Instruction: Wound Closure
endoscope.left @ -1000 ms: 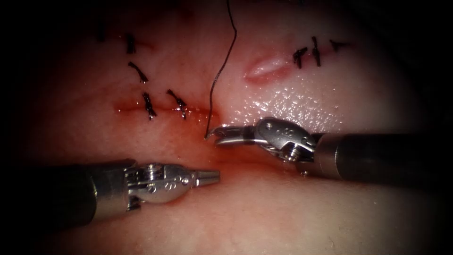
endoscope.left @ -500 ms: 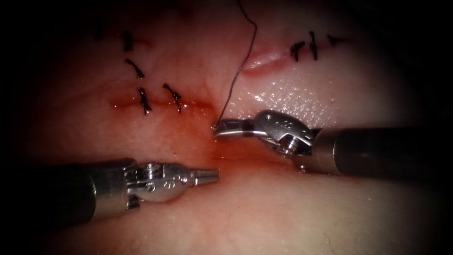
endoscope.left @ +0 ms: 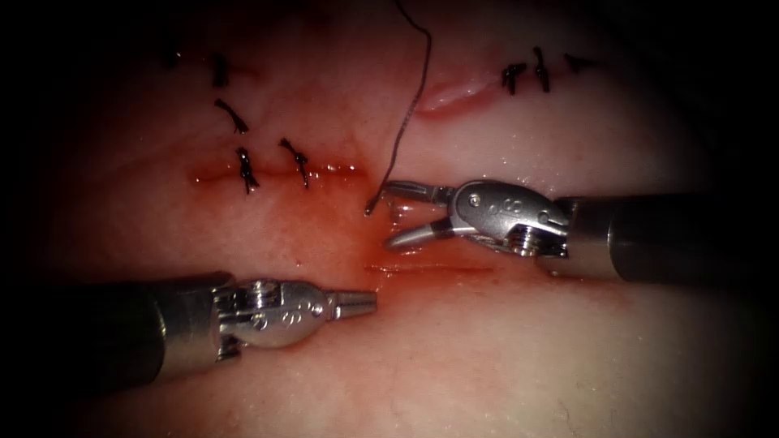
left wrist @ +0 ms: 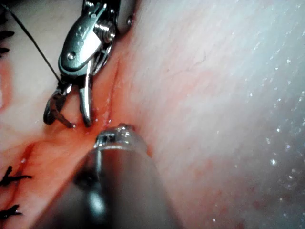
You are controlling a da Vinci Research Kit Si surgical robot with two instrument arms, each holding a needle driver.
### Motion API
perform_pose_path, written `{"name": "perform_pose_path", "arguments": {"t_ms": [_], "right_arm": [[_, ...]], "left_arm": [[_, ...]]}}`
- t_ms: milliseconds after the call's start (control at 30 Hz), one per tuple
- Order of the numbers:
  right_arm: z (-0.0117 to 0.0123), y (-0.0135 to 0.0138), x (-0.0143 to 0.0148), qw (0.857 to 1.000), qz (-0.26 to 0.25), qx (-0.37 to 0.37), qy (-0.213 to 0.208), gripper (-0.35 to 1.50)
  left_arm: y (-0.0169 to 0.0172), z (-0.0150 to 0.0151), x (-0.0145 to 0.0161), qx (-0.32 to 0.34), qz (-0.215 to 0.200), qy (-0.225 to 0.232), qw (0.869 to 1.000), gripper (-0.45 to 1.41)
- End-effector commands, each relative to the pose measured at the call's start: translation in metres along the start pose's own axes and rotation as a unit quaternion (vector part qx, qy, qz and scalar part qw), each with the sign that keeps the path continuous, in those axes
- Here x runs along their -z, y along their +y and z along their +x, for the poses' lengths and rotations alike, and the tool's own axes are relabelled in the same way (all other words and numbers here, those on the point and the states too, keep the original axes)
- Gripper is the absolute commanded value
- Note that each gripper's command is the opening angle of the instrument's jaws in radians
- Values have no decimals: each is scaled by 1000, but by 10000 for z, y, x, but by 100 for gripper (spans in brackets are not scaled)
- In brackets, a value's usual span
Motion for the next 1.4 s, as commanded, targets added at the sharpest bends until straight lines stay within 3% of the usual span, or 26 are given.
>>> {"name": "perform_pose_path", "arguments": {"t_ms": [33, 233, 467, 500, 533, 567, 633, 867, 1233, 1400], "right_arm": [[5, 3, -13, 1000, -9, 4, 0, 123], [28, 3, -25, 999, -23, 21, -3, 121], [31, 1, -33, 1000, -17, 24, -7, 115], [31, 2, -32, 999, -16, 27, -10, 100], [30, 1, -31, 999, -13, 28, -16, 63], [29, -1, -28, 999, 13, 33, -39, -35], [29, -1, -28, 998, 16, 35, -56, -35], [31, 7, -25, 998, 12, 24, -52, -35], [59, 72, -20, 997, 13, -70, -1, -35], [51, 79, -27, 990, 35, -140, -6, -35]], "left_arm": [[-2, 1, -8, -1, 0, 0, 1000, 4], [-2, 1, -8, -1, 1, 0, 1000, 4], [-1, 1, -8, -1, 0, 0, 1000, 4], [-1, 1, -8, -1, 0, 0, 1000, 4], [-2, 1, -8, -1, 0, 0, 1000, 4], [-2, 1, -8, -1, 0, 0, 1000, 4], [-1, 1, -8, -1, 0, 0, 1000, 4], [-2, 1, -8, -1, 0, 0, 1000, 2], [-1, 0, -9, -2, 0, -1, 1000, 2], [-1, 0, -9, -2, 0, -1, 1000, 2]]}}
